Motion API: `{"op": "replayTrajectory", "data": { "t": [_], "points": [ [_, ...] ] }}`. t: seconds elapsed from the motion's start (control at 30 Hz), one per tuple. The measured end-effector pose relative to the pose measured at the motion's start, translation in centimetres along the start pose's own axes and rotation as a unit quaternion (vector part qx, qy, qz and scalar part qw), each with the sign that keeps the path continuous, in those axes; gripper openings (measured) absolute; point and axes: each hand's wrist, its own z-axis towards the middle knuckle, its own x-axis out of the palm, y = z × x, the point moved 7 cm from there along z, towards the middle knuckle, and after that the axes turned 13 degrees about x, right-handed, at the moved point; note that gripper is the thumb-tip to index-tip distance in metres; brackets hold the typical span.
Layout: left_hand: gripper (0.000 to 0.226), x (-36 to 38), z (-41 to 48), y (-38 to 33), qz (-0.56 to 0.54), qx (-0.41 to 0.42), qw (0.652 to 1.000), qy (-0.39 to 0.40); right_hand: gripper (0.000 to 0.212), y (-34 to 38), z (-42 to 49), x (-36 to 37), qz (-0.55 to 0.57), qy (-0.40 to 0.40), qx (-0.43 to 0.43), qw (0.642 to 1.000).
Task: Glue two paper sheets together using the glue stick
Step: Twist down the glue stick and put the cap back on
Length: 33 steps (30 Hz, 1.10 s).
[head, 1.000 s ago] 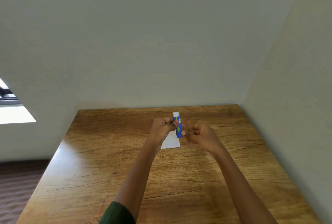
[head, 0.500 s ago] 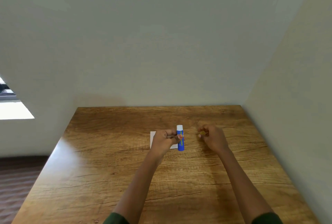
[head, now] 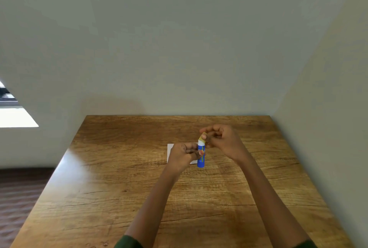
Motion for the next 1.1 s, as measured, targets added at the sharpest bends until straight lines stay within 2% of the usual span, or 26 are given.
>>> {"op": "replayTrajectory", "data": {
  "t": [0.1,0.27,0.6,0.73,0.8,0.9,1.0,1.1],
  "points": [
    [0.014,-0.2,0.1,0.0,0.009,-0.001,1.000,-0.010,0.020,0.4,-0.1,0.0,-0.025,-0.005,-0.009,1.000],
    [0.017,-0.3,0.3,-0.4,0.065,0.025,0.997,-0.030,0.023,1.7,-0.7,0.4,-0.179,-0.046,-0.058,0.981],
    [0.013,0.2,-0.1,-1.2,0.120,0.087,0.986,-0.076,0.027,2.6,-1.7,1.2,-0.278,-0.181,-0.078,0.940],
    [0.014,0.1,-0.2,-1.3,0.109,0.078,0.988,-0.075,0.034,2.0,-1.8,1.3,-0.268,-0.190,-0.072,0.942],
    [0.017,-0.1,-0.1,-1.4,0.101,0.075,0.989,-0.075,0.035,1.6,-1.9,1.0,-0.213,-0.175,-0.058,0.960],
    [0.018,-0.3,0.0,-1.6,0.108,0.077,0.989,-0.071,0.022,0.7,-1.9,0.7,-0.132,-0.139,-0.031,0.981],
    [0.019,-0.3,0.1,-1.6,0.131,0.082,0.986,-0.063,0.014,0.1,-1.7,0.8,-0.127,-0.152,-0.032,0.980],
    [0.042,-0.6,0.1,-2.2,0.195,0.102,0.974,-0.048,0.017,-0.4,-1.2,-0.1,-0.147,-0.189,-0.031,0.970]
  ]
}}
